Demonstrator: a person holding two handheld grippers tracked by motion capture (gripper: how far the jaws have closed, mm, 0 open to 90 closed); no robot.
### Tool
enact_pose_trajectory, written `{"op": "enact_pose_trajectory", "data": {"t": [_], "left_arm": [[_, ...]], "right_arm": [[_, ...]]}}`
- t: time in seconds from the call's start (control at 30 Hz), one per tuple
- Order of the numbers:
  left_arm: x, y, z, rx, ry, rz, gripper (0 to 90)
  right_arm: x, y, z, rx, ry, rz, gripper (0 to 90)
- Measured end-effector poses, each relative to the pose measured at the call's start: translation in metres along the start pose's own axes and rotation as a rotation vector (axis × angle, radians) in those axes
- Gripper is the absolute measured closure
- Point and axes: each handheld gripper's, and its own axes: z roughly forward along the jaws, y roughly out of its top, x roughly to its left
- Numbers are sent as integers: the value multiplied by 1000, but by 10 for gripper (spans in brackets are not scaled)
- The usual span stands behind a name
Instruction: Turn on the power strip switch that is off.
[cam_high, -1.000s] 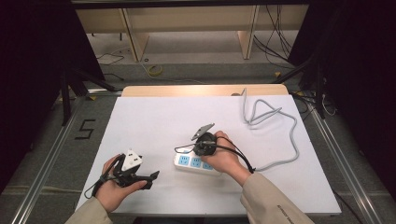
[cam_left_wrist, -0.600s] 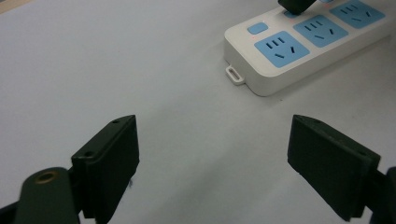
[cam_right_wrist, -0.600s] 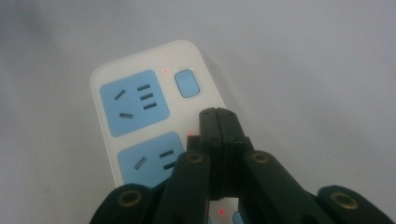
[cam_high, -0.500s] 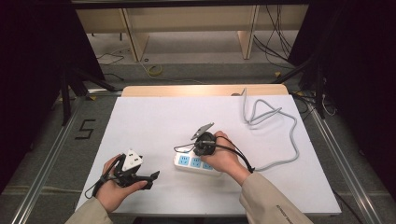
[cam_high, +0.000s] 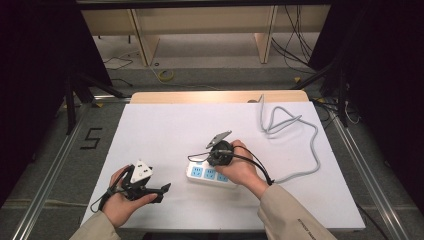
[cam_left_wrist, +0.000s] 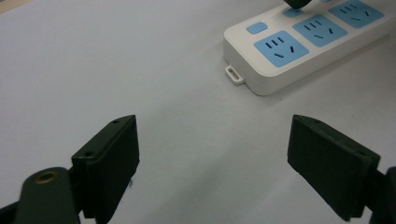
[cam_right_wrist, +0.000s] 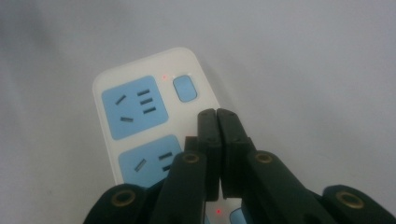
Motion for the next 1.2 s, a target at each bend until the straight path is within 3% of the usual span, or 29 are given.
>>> {"op": "enact_pose_trajectory", "data": {"t": [0.17, 0.63, 0.87, 1.2], "left_arm": [[0, 0, 0, 1, 1, -2, 164], [0, 0, 0, 7, 1, 2, 164], [0, 0, 1, 7, 2, -3, 165], [0, -1, 1, 8, 3, -10, 165]], "right_arm": [[-3, 0, -8, -44, -5, 21, 825], [-11, -14, -28, -99, -24, 67, 658], [-19, -34, -45, -132, -23, 93, 595], [-34, -68, -75, -223, -83, 146, 468]]}}
